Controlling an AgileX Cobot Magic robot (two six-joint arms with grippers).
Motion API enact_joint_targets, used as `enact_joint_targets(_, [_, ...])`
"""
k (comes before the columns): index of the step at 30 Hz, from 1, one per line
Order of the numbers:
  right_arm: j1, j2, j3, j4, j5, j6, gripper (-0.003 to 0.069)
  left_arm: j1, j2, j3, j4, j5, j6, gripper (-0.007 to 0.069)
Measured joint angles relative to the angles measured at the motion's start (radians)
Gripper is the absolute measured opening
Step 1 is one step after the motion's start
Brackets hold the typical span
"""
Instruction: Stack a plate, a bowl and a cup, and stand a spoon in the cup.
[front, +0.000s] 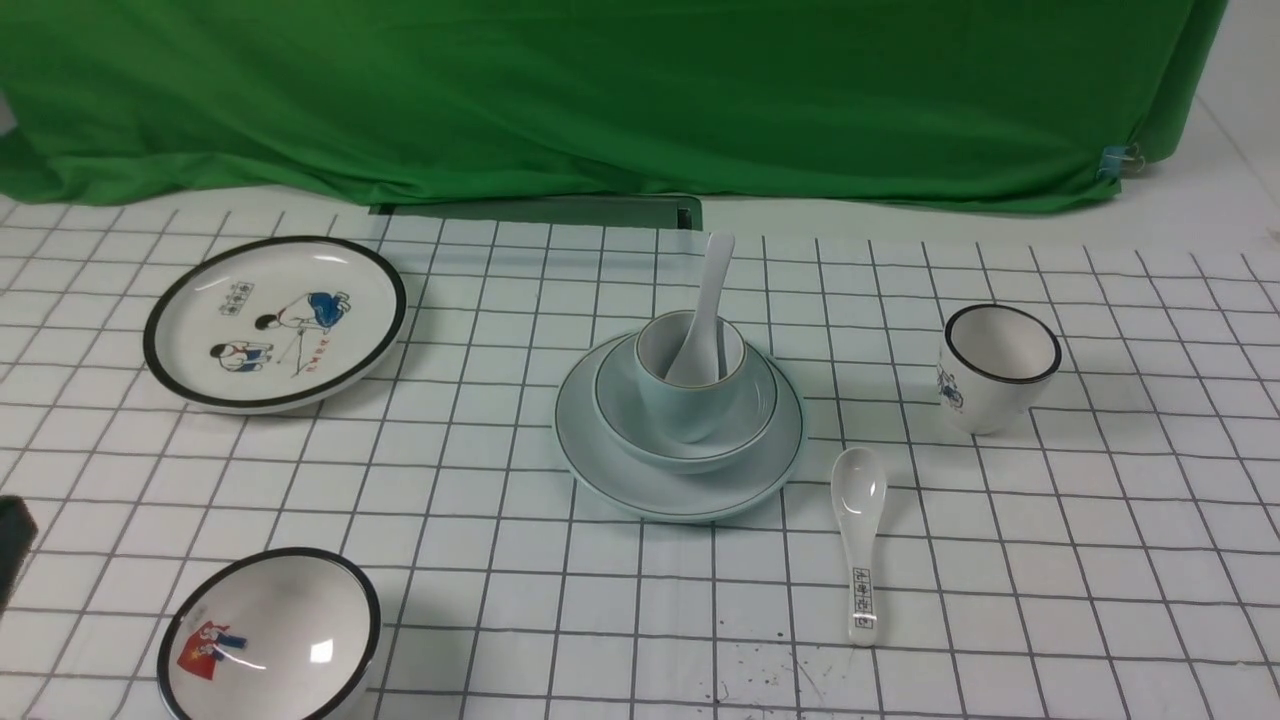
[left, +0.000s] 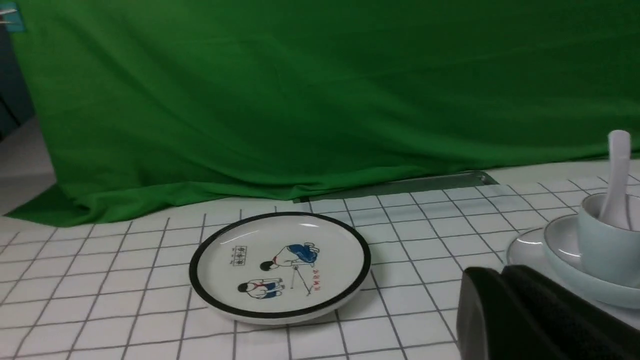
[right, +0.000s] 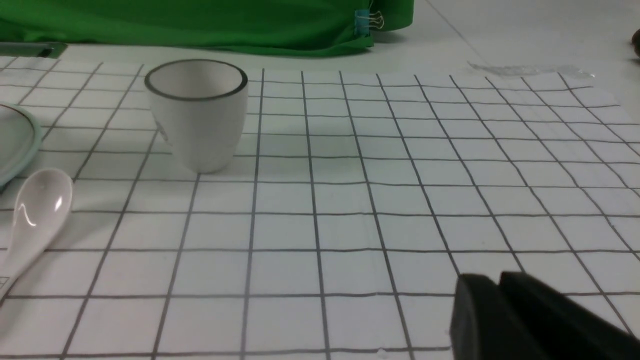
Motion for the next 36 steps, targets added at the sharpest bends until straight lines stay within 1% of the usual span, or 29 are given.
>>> enact_joint_targets(3, [0.0,0.0,0.0,0.001,0.0,0.0,0.0092,0.039,-0.063,0.086,-0.028,-0.016,0.003,-0.0029])
enact_joint_targets(5, [0.0,0.0,0.0,0.001,0.0,0.0,0.01,0.066,-0.102,0.117,-0.038,0.048,-0.011,-0.0029])
enact_joint_targets(6, [0.0,0.0,0.0,0.001,0.0,0.0,0.0101,0.067,-0.103,0.117,-0.038,0.056,-0.012,-0.0029])
enact_joint_targets(8, [0.0,0.0,0.0,0.001,-0.001,0.0,0.0107,0.073,-0.107,0.12,-0.047,0.142,-0.018,-0.0029])
enact_joint_targets(11, [0.0,0.0,0.0,0.001,-0.001,0.0,0.0113,0.073,-0.107,0.122,-0.052,0.167,-0.018,-0.0029])
enact_joint_targets(36, [0.0,0.0,0.0,0.001,-0.001,0.0,0.0145,0.073,-0.107,0.122,-0.025,0.164,-0.018,-0.0029])
